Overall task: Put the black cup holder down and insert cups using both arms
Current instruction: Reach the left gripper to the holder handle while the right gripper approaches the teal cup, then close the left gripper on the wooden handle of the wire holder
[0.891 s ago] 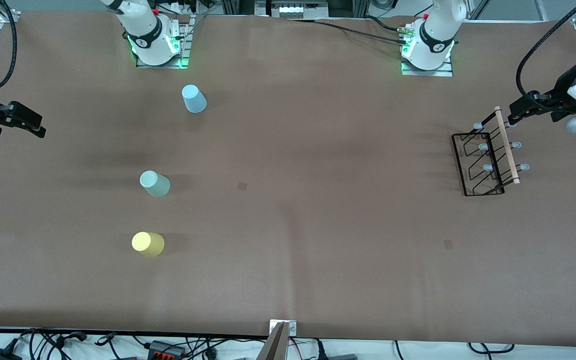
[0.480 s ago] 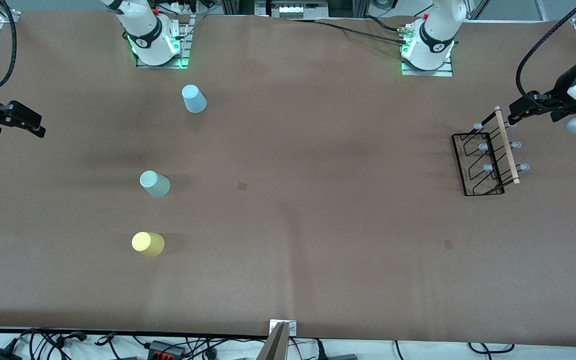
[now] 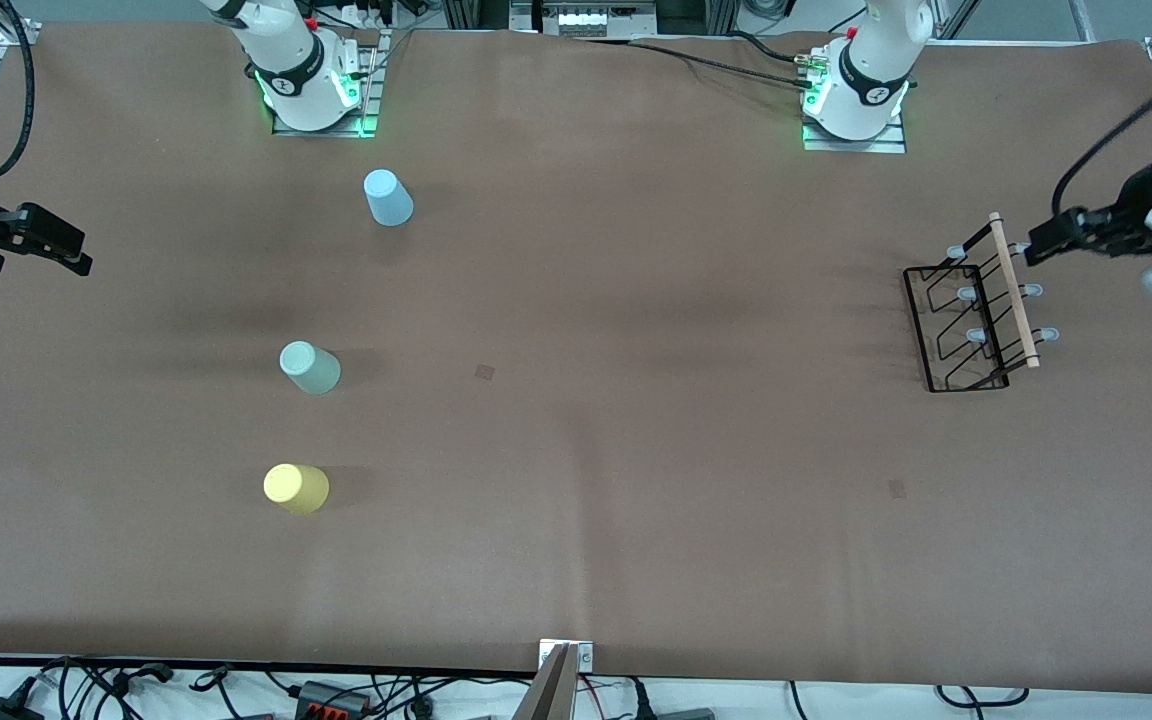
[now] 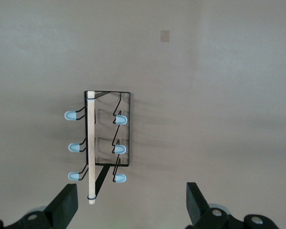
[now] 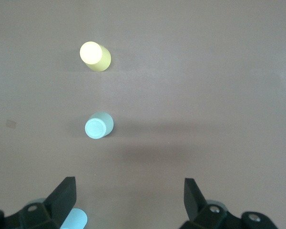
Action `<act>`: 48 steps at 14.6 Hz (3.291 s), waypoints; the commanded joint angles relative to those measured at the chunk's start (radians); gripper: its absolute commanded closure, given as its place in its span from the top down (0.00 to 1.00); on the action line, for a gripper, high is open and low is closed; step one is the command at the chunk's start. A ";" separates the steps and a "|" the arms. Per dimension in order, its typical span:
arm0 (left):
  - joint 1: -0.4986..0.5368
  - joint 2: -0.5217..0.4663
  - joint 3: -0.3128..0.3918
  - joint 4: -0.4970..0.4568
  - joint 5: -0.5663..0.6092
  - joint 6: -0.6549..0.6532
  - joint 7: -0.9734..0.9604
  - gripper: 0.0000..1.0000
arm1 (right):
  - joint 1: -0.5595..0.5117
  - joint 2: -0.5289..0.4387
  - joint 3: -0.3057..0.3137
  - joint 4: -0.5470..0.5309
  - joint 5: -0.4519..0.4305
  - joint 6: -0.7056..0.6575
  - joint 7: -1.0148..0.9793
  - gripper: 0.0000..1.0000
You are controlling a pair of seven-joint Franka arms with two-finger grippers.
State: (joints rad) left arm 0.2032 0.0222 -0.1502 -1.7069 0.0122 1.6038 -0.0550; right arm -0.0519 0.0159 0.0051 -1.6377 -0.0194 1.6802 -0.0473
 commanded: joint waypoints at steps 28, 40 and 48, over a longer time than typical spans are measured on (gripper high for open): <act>0.226 -0.047 -0.015 -0.591 0.061 0.510 0.328 0.93 | 0.070 0.196 0.003 0.001 0.012 0.012 -0.002 1.00; 0.225 -0.031 -0.015 -0.606 0.061 0.522 0.319 0.59 | 0.093 0.265 0.004 -0.004 0.015 0.062 0.006 1.00; 0.223 -0.030 -0.015 -0.606 0.061 0.522 0.319 0.40 | 0.107 0.257 0.001 0.026 0.010 0.068 0.000 1.00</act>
State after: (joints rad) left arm 0.4175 0.0052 -0.1568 -2.2964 0.0708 2.1095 0.2534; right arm 0.0543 0.2781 0.0086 -1.6221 -0.0179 1.7423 -0.0452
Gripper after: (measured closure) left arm 0.559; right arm 0.000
